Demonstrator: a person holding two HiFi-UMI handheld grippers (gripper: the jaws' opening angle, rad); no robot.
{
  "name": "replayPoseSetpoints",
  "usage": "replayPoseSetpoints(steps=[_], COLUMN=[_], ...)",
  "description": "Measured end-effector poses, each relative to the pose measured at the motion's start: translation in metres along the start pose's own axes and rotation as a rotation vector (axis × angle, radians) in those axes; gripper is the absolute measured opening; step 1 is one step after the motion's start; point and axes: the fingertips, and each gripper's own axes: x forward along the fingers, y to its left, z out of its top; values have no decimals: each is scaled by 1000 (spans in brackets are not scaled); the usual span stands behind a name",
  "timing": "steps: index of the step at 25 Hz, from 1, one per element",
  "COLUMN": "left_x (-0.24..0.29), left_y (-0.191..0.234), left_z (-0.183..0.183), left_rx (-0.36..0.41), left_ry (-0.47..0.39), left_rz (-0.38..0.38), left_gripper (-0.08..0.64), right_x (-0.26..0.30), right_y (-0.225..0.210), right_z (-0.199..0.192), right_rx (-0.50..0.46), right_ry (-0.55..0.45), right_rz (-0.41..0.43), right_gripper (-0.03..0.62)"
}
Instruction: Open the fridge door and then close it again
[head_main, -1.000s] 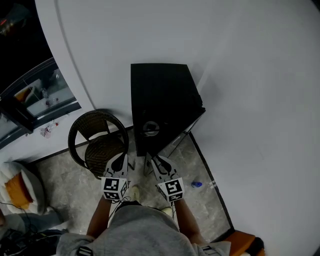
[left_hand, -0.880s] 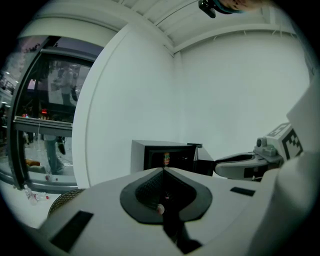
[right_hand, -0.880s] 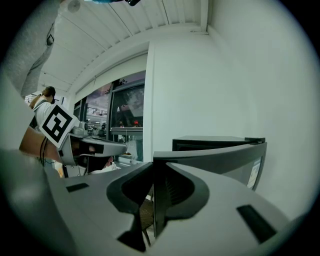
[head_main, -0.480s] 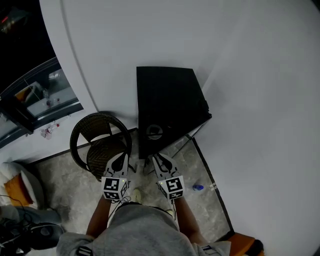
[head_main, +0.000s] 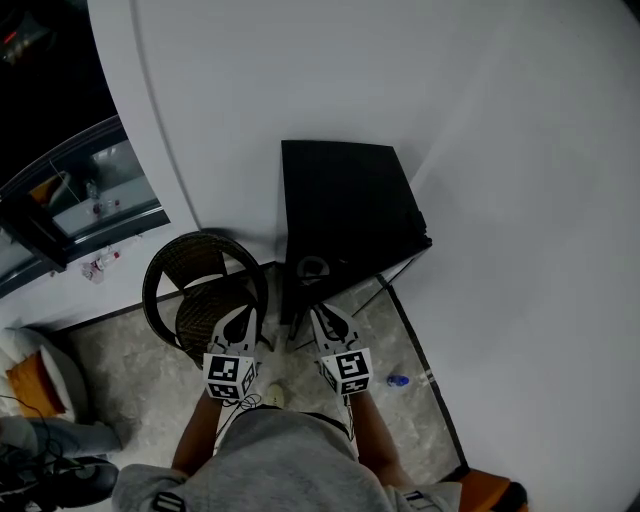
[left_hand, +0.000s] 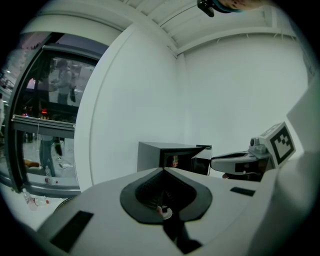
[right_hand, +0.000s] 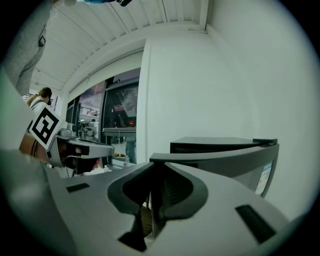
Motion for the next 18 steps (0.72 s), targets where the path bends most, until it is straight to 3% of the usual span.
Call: replayPoseSetpoints(steps=[18], left_x=[11], left_y=[39], left_z=[3], left_rx=[9], left_ry=[-4], left_rz=[-1], left_gripper=[5], right_x=[46], right_y=[-8], right_z=[5], right_rx=[9], right_ry=[-7], right_rz=[-50], right_gripper=[63])
